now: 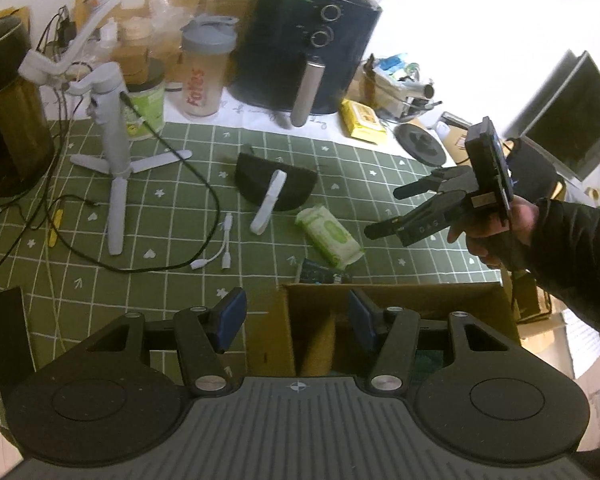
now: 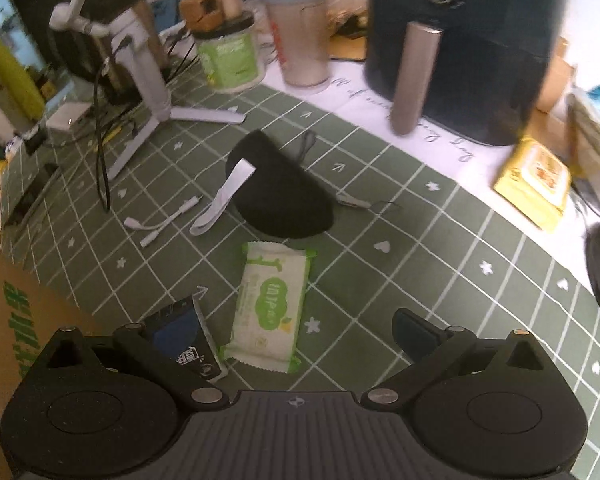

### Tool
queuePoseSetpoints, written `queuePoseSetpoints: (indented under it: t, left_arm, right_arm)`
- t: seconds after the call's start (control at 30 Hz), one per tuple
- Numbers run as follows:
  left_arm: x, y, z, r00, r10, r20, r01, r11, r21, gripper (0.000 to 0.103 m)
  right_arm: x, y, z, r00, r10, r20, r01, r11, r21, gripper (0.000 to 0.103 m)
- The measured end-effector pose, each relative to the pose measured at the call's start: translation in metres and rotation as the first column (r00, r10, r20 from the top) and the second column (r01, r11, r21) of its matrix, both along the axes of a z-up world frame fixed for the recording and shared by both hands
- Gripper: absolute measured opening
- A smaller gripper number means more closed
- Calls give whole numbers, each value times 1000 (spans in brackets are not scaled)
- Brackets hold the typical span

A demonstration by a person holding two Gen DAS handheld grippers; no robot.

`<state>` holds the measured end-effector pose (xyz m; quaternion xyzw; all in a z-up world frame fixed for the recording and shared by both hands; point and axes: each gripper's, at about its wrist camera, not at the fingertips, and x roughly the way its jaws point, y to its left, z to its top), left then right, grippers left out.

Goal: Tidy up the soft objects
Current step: 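Grasp the green-and-white wipe packet with the right gripper and lift it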

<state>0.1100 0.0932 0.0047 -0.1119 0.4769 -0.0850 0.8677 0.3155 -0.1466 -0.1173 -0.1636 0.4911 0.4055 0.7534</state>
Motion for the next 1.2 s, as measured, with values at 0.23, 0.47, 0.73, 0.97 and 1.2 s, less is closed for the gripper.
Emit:
queuePoseSetpoints:
  t: [0.23, 0.47, 0.73, 0.97, 1.2]
  left_arm:
    - [-3, 12, -5, 999, 45, -24, -45, 999, 1, 55]
    - [-4, 23, -9, 995, 89, -43, -89, 996, 3, 55]
    - [0, 27, -11, 994, 101, -47, -101, 995, 5, 55]
    - [9, 29, -7, 996, 82, -17, -82, 996, 24, 55]
    - [24, 26, -1, 999, 20, 40, -23, 997, 71, 55]
  right_arm:
    - [10, 27, -27, 996, 70, -47, -72, 997, -41, 93]
    - [16, 46, -52, 995, 56, -78, -61, 996, -62, 72]
    - [9, 63, -66, 996, 75, -41, -80, 986, -146, 58]
    - [13, 61, -66, 996, 65, -65, -78, 973, -219, 53]
    - [12, 55, -60, 995, 75, -68, -88, 974, -209, 51]
